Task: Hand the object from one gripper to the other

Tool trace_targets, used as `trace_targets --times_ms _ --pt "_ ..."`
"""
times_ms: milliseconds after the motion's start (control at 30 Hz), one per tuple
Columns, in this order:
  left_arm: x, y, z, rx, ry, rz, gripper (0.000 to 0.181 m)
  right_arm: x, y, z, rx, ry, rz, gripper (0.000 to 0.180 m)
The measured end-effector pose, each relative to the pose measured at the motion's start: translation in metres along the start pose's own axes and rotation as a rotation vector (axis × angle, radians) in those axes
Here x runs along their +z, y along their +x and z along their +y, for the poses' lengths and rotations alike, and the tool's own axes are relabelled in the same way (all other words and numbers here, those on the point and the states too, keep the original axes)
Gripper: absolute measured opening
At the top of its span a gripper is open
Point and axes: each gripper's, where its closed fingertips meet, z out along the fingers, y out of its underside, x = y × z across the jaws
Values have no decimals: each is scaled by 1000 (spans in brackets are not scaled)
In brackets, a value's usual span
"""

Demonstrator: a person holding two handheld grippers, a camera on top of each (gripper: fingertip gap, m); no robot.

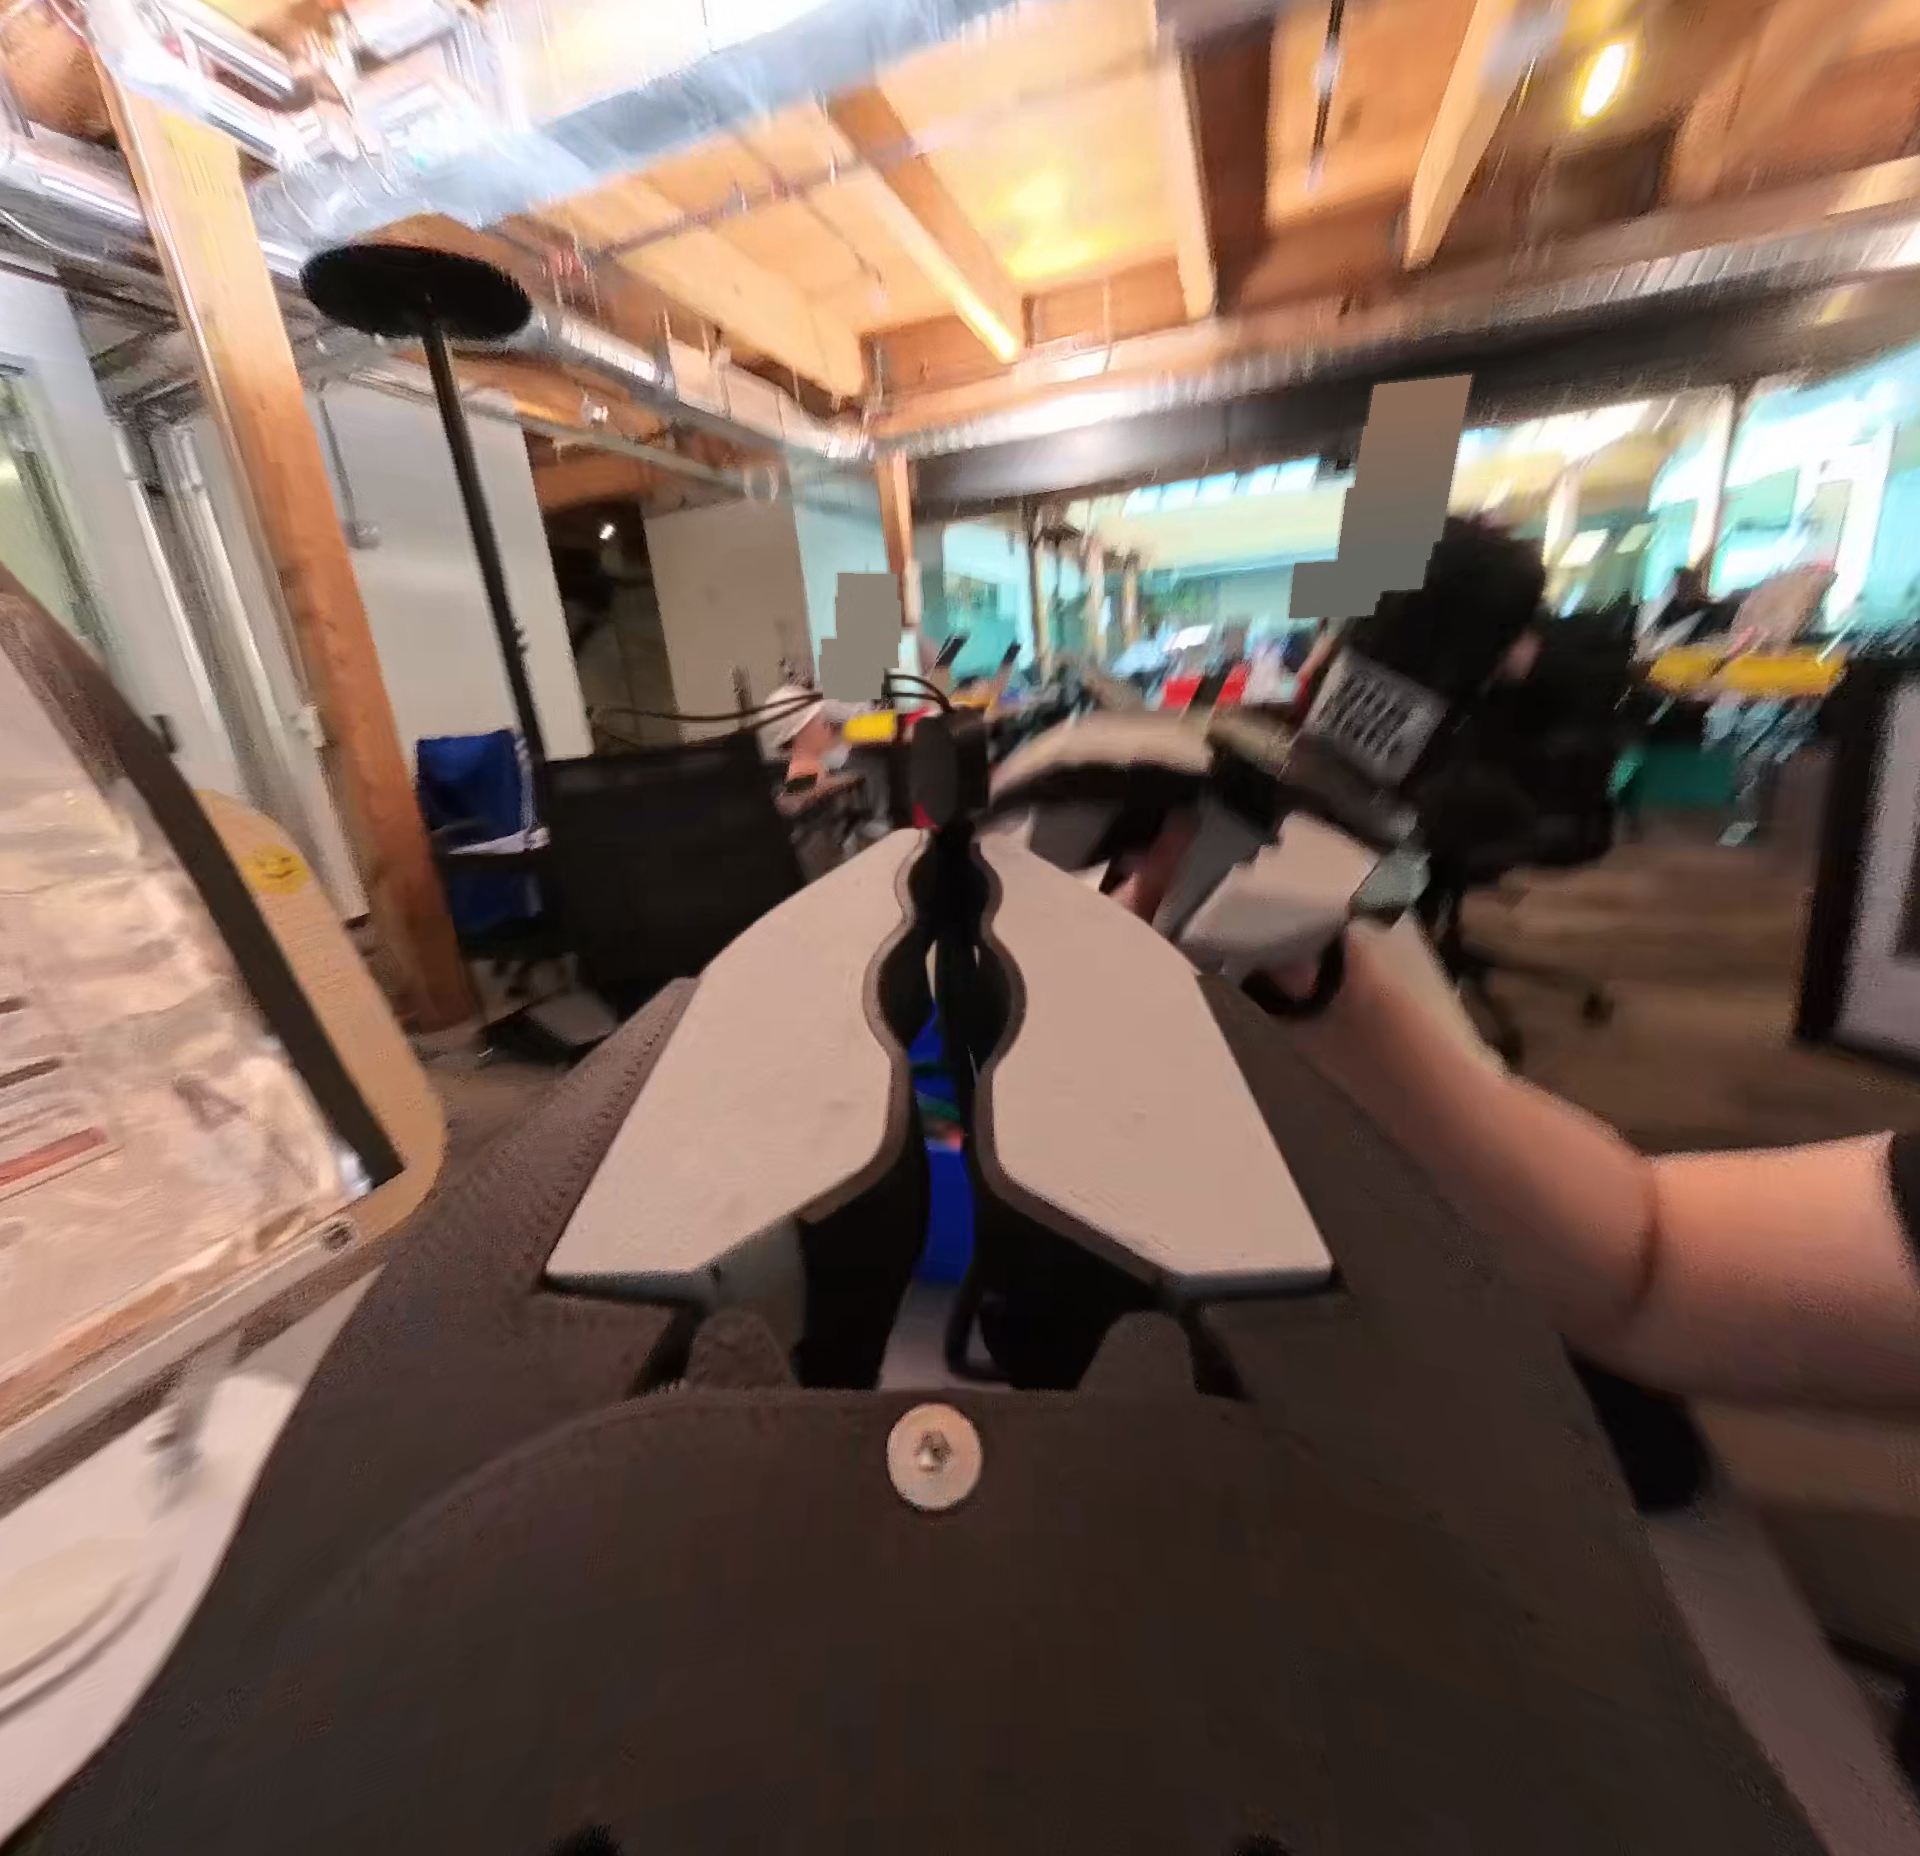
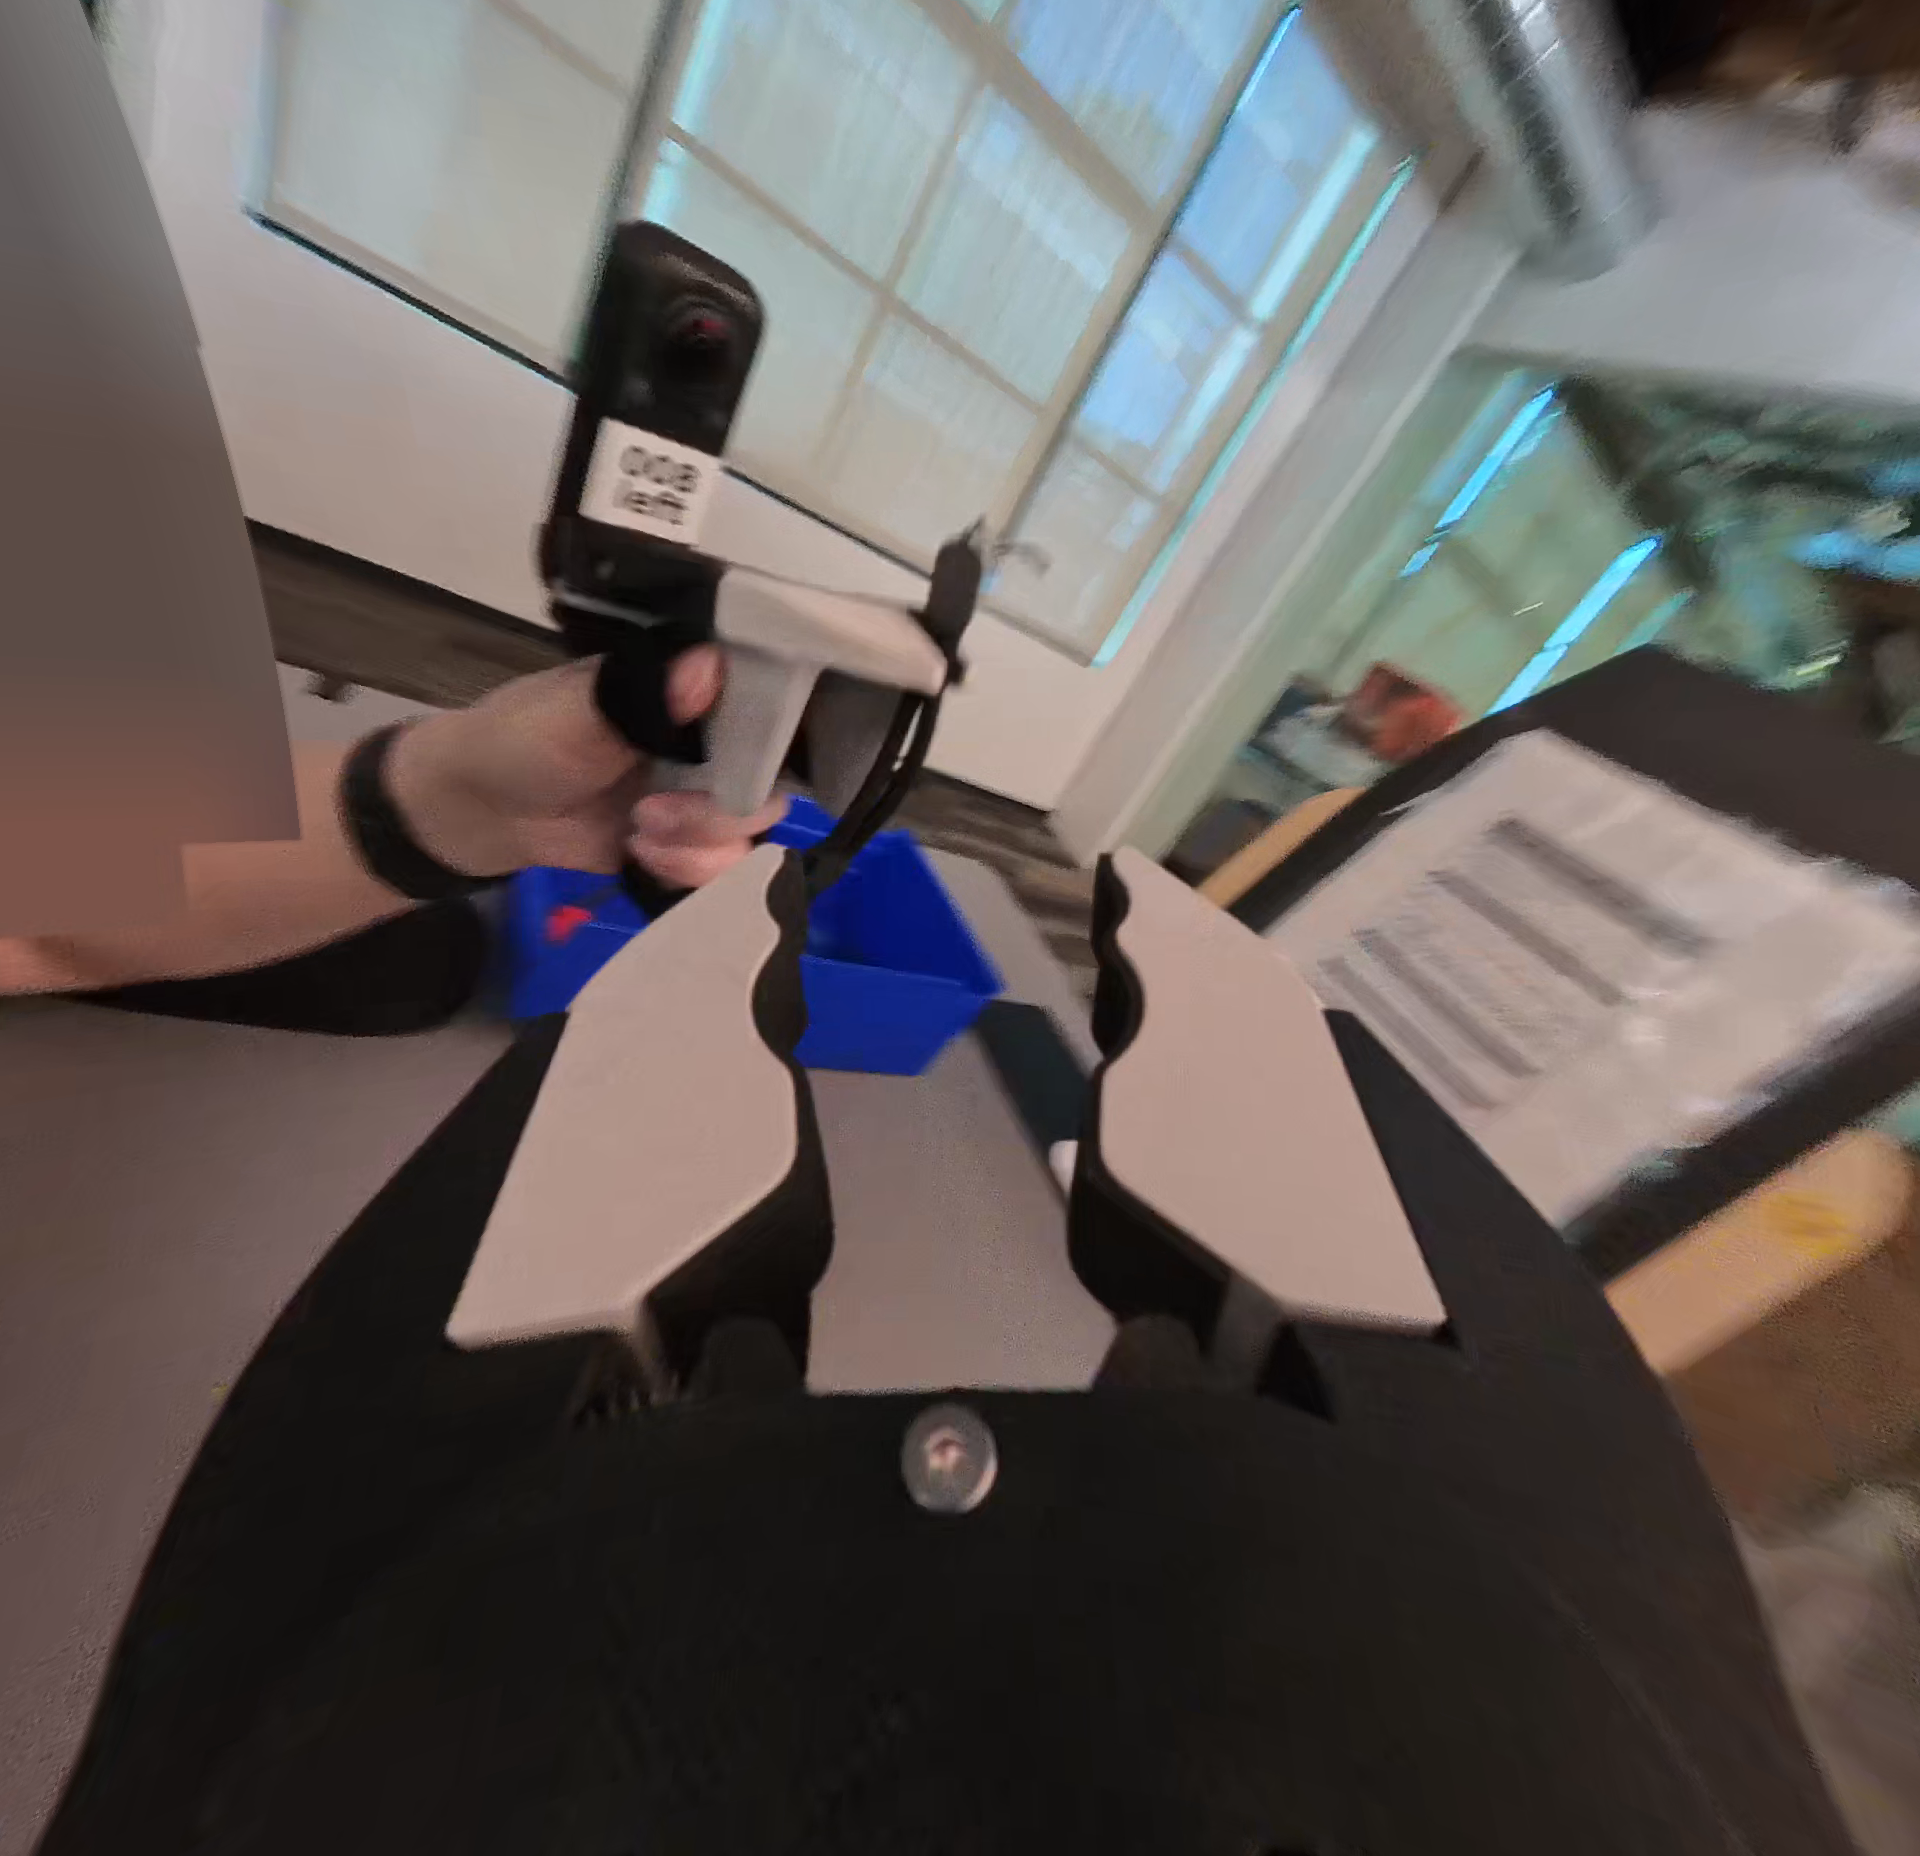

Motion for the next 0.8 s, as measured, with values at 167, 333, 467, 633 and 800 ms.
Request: trace_targets --times_ms 167,333,467,633,800 --pt "-9 -2 -13 -115 36 63 3 26 -38 13 475 47 -317 53" --pt "-6 6 -11 -103 23 82 3 51 -51 42 565 -2 -331 50" --pt "-4 7 -8 -84 3 76 3 54 -55 44 516 2 -316 45" --pt "-2 9 -4 -119 -8 95 3 53 -49 52 396 -67 -249 4" --pt "-1 -9 3 -178 -93 -3 70 3 31 60 314 -199 4 4"
